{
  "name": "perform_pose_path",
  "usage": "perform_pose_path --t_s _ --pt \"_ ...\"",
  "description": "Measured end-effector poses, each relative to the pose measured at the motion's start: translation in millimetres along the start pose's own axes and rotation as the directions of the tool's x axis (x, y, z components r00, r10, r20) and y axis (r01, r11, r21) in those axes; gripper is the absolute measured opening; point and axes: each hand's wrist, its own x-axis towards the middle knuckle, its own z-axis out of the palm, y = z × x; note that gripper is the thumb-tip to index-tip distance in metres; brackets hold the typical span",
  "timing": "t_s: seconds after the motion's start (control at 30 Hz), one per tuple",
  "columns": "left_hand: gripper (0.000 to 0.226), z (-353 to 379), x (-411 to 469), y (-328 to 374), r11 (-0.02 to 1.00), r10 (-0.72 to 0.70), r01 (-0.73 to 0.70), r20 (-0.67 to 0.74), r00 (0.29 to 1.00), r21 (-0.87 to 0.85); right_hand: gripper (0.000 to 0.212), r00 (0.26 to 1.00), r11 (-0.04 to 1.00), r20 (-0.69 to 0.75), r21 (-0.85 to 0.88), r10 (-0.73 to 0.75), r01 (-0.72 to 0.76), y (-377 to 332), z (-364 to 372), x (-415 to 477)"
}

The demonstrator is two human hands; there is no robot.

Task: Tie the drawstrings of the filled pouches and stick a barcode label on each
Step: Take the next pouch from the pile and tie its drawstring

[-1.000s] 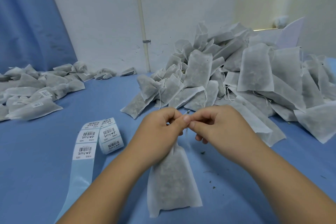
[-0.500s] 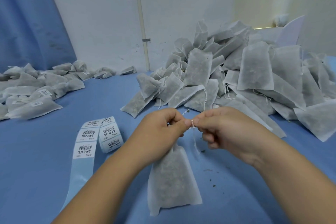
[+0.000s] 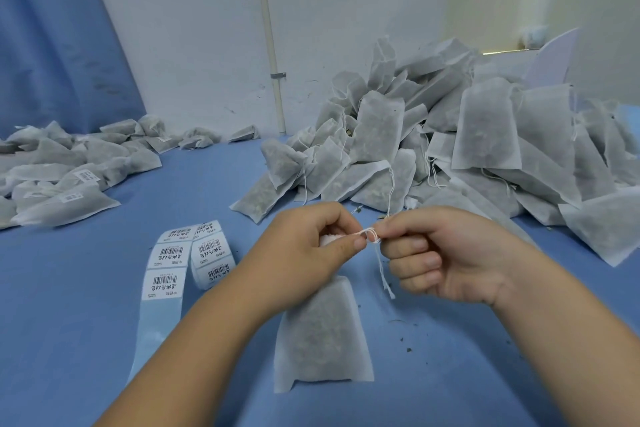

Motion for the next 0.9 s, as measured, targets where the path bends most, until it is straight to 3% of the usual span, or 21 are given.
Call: perform_pose_path --t_s 0.13,0.23,0.3,0.47,0.6,0.9 --pt "0.016 4 -1 -1 0.988 0.06 -0.051 -0.052 0.997 0.146 0.017 1.0 1.0 0.01 -0.025 0.0 0.0 0 2 -2" --pt "0.017 7 -1 -3 0.974 0.068 -0.052 -0.068 0.995 0.221 0.029 1.0 0.996 -0.005 -0.088 -0.028 0.027 2 3 -2" --pt "0.017 7 -1 -4 0.972 0.069 -0.049 -0.081 0.994 0.228 0.036 0.998 0.991 -0.017 -0.123 -0.062 0.059 4 4 -2" --pt "0.013 5 0 -5 0.982 0.048 -0.031 -0.089 0.995 0.185 0.02 0.973 0.905 -0.042 -0.38 -0.226 0.194 9 9 0" --pt "0.01 4 1 -5 0.988 0.031 -0.023 -0.049 0.998 0.152 0.021 0.913 0.787 -0.077 -0.539 -0.4 0.299 11 12 0" --pt "0.015 -1 3 -5 0.998 -0.063 0.062 -0.059 0.996 -0.029 0.014 0.738 0.623 -0.083 -0.602 -0.67 0.499 14 10 4"
